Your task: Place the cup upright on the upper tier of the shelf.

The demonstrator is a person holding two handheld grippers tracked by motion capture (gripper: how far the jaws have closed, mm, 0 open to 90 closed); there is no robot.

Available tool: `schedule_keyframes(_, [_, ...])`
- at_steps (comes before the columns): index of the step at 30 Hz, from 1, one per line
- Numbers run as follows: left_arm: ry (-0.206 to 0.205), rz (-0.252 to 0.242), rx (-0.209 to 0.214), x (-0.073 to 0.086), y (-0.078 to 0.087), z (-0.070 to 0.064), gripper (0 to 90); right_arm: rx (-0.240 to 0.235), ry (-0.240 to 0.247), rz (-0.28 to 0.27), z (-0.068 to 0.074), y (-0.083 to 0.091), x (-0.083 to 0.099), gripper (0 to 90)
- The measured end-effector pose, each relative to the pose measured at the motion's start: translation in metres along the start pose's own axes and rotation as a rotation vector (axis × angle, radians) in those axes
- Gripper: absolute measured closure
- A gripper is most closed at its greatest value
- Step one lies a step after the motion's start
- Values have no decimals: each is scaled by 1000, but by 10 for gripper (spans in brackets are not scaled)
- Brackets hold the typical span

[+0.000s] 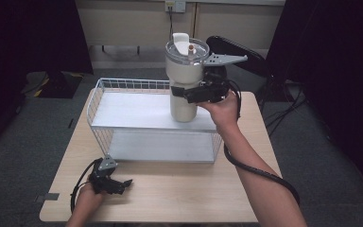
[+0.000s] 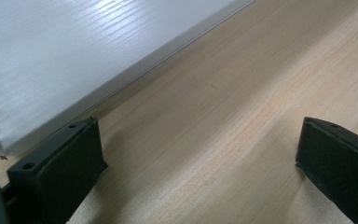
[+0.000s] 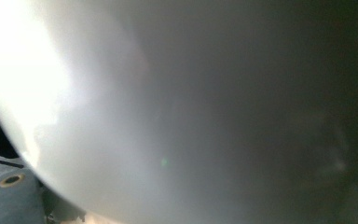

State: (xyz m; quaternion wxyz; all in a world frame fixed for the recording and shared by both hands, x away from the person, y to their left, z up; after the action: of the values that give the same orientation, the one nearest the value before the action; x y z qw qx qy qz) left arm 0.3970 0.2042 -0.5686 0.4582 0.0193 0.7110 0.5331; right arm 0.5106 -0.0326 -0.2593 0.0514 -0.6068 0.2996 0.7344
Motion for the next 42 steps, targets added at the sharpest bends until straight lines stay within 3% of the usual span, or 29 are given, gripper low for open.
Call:
schedule_keyframes(15, [0, -1, 0, 0, 0, 0, 0, 41, 3, -5, -7, -12, -9, 98])
schedule_keyframes(42, [0, -1, 1, 0, 0, 0, 0, 84, -5, -11, -19, -37, 2, 98])
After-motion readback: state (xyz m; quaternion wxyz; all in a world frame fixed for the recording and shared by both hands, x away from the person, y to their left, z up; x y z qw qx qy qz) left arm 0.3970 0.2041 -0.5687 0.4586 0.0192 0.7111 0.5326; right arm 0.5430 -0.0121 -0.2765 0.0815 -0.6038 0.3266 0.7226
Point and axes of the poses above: each handheld gripper's, and its own axes: y roughly backward along the jaws, x roughly out of its underside, z roughly to its left, the point moved 9 cm from there along -y, roughly forward along the jaws, and after that the axes turned 6 degrees about z, right-handed, at the moved point
